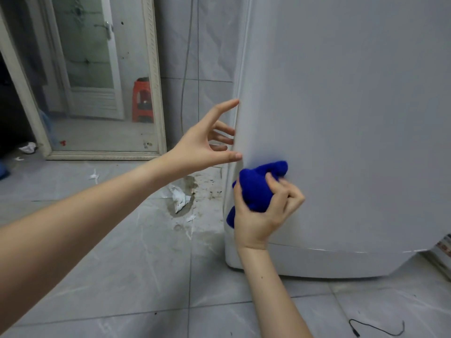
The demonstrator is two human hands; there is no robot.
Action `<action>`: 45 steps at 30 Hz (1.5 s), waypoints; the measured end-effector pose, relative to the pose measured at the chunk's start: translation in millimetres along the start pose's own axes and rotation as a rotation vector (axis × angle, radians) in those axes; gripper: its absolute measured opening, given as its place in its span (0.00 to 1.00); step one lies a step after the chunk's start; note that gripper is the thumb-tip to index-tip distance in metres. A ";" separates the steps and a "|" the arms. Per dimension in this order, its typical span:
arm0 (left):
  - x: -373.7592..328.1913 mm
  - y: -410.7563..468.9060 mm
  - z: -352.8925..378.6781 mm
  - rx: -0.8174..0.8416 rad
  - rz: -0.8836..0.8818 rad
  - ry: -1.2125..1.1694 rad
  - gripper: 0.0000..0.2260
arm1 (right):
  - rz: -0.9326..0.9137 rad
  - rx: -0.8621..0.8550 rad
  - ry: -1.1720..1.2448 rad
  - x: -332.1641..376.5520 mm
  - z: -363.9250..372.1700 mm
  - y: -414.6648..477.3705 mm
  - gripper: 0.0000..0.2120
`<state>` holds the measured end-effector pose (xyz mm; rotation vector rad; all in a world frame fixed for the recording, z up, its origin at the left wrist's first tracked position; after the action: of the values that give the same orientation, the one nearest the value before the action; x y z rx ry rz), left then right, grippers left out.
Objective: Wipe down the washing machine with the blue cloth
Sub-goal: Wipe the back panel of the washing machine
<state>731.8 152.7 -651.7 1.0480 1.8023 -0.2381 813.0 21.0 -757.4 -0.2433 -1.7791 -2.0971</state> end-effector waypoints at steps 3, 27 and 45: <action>3.3 -0.7 3.0 -0.010 -0.014 -0.026 0.42 | 0.063 0.196 -0.036 -12.4 -7.6 -77.6 0.33; -10.1 -6.7 21.3 -0.179 0.291 0.181 0.38 | 0.189 0.117 0.023 -13.4 -32.9 -46.7 0.32; -91.5 19.2 4.1 -0.697 0.667 0.775 0.34 | 0.223 -0.159 -0.045 -38.8 -72.8 17.8 0.29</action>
<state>760.5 111.9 -572.5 1.2125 1.8100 1.2586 863.5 -45.7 -768.9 -0.5108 -1.5314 -2.0859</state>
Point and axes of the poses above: each hand's wrist, its own y-axis towards the middle knuckle, its own z-axis out of the palm, x = y × z, the point moved 4 cm from there along y, towards the middle knuckle, and after that the axes turned 12 degrees about -z, right-handed, at the moved point
